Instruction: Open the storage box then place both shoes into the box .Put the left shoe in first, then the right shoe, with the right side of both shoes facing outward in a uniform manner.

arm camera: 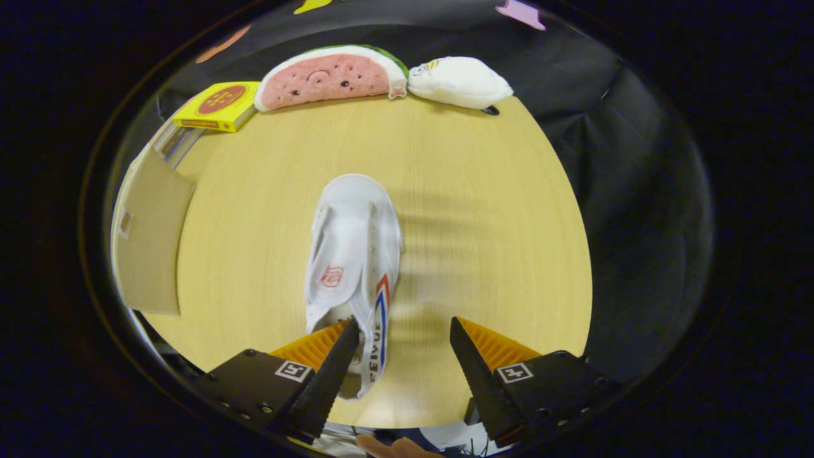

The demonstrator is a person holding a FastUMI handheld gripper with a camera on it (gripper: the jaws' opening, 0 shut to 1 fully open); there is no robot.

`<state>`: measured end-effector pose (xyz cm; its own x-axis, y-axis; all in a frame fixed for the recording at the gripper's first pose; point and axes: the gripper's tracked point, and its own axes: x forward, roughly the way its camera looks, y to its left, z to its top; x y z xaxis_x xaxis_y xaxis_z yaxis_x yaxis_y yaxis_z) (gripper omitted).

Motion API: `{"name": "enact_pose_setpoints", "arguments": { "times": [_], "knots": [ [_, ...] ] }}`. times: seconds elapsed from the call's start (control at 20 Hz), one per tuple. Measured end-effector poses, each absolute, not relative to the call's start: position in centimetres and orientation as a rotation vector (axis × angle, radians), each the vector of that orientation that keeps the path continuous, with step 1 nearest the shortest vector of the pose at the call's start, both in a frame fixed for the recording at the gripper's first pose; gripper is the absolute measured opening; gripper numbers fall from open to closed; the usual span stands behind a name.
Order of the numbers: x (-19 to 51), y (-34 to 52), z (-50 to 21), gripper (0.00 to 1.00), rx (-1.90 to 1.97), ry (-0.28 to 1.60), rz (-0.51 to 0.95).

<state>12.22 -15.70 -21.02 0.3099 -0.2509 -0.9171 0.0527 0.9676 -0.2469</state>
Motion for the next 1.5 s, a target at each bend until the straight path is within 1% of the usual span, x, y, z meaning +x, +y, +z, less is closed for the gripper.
{"name": "enact_pose_setpoints", "arguments": {
  "times": [0.05,0.25,0.3,0.4,0.45,0.5,0.55,0.6,0.85,1.05,1.25,1.4,1.5],
  "knots": [
    [12.6,-15.4,-21.6,0.90,-0.160,1.235,-0.190],
    [14.0,-14.3,-23.1,0.71,-0.027,1.239,-0.150],
    [14.2,-13.9,-23.6,0.55,-0.020,1.246,-0.132],
    [14.1,-13.3,-24.4,0.30,-0.019,1.265,-0.106],
    [14.0,-13.5,-24.7,0.21,-0.035,1.271,-0.108],
    [14.0,-13.4,-24.8,0.16,-0.043,1.275,-0.098],
    [14.3,-14.2,-25.3,0.16,-0.052,1.263,-0.115],
    [13.9,-14.2,-24.9,0.00,-0.037,1.289,-0.127],
    [13.0,-13.5,-24.5,0.00,0.110,1.323,-0.125],
    [11.0,-12.2,-22.4,0.00,0.177,1.350,-0.104],
    [11.4,-8.9,-18.4,0.00,0.185,1.270,-0.083],
    [11.5,-4.5,-14.8,0.00,0.232,1.227,-0.012],
    [11.5,-3.0,-13.6,0.00,0.192,1.197,-0.009]
  ]
}}
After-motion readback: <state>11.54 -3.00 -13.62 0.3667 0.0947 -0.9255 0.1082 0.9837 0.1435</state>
